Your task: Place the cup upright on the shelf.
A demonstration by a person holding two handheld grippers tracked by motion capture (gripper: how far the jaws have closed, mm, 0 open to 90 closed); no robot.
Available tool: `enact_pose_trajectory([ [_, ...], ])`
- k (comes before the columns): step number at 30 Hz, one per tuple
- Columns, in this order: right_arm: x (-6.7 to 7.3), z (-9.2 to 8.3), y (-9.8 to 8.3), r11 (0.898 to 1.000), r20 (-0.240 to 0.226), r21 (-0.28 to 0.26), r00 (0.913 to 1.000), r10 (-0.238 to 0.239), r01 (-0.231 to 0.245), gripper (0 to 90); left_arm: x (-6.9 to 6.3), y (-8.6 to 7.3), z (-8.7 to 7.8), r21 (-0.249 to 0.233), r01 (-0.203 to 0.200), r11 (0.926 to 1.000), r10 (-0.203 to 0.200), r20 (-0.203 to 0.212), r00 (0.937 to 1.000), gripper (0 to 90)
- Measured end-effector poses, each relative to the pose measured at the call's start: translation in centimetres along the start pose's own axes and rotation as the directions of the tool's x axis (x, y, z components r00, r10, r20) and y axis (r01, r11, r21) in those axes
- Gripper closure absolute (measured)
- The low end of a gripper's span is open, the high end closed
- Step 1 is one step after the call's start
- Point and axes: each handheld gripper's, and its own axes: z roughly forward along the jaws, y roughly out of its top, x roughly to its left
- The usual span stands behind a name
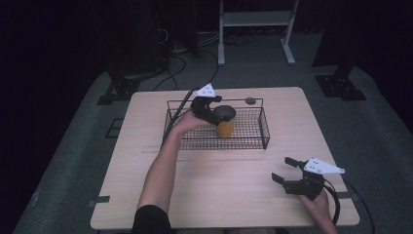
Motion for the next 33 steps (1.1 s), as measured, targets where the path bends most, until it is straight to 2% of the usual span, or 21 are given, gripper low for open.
enact_pose_trajectory([
  [6,0.0,0.0,0.0,1.0,0.008,0.003,1.0,-0.005,0.005,13.5,-0.6,0.1,-0.5,0.0,0.015,0.9999,-0.015,0.005,0.9999,1.6],
  [12,0.1,0.0,0.0,1.0,0.009,0.003,0.9999,-0.006,0.006,13.5,-1.2,0.3,-1.3,-0.031,0.006,0.9995,-0.006,0.006,1.0,1.6],
  [24,0.1,0.0,0.0,1.0,0.011,0.003,0.9999,-0.004,0.004,13.5,-2.5,0.4,-2.1,-0.033,-0.008,0.9994,0.009,0.019,0.9998,1.6],
  [27,0.1,0.0,0.0,1.0,0.012,0.003,0.9999,-0.004,0.004,13.5,-2.9,0.3,-2.5,-0.054,-0.004,0.9985,0.005,0.026,0.9997,1.6],
  [33,0.1,0.0,0.0,1.0,0.013,0.004,0.9999,-0.004,0.004,13.5,-3.9,0.1,-3.1,-0.067,-0.016,0.9976,0.018,0.027,0.9995,1.7],
])
